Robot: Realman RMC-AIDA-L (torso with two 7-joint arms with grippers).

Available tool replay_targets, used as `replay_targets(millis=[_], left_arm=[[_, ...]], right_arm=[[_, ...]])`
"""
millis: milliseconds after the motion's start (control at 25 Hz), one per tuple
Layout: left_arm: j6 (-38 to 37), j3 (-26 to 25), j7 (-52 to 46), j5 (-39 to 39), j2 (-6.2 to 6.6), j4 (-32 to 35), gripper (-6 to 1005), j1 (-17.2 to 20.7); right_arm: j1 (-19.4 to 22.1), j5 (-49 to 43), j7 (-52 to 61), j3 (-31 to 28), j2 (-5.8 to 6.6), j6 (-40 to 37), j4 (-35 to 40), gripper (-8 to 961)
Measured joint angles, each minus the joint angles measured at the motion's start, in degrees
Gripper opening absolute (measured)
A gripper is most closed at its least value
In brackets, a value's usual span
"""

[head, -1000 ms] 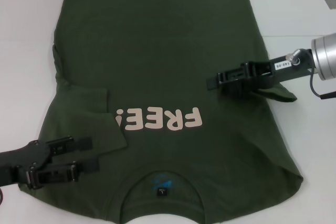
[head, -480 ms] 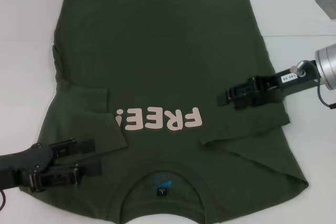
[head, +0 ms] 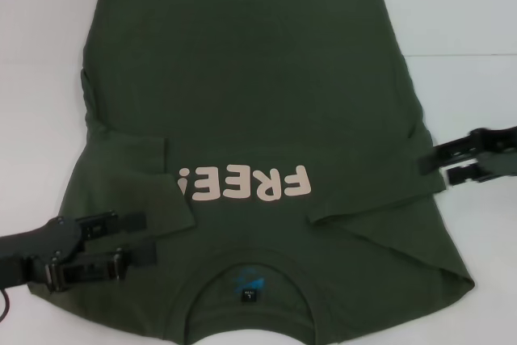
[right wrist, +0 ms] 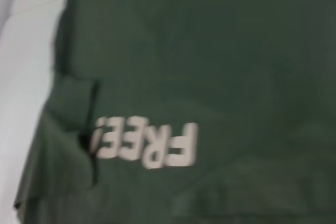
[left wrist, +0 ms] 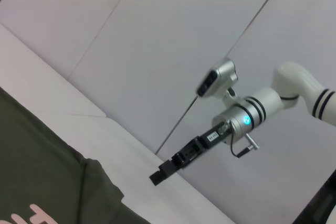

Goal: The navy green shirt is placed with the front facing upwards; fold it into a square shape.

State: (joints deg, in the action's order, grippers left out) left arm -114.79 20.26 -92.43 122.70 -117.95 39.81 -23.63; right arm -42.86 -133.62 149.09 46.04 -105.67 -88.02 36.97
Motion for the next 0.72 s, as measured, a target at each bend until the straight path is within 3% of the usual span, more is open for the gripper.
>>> replay_targets(millis=[200, 280, 480, 720], left_arm=[[1.91, -0.12, -0.24, -0.05, 0.00, -0.02, 888, -0.33], [2.80, -0.04, -0.22, -0.07, 0.00, -0.20, 888, -0.37], [4.91, 0.14, 0.13, 0.04, -0.06, -1.53, 888, -0.49], [5.89, 0.19, 0.15, 0.14, -0.09, -1.54, 889, -0.63]], right_arm=[[1.26, -0.87, 1.78, -2.81, 1.91, 0.51, -0.51, 721], [0.81, -2.76, 2.59, -2.78, 2.11, 1.14, -0.51, 721], [-1.63, -8.86, 3.64, -2.58, 1.75, 4.65, -0.56, 720], [-3.32, -12.04, 2.60, -2.53, 0.21, 9.74, -0.67, 720]])
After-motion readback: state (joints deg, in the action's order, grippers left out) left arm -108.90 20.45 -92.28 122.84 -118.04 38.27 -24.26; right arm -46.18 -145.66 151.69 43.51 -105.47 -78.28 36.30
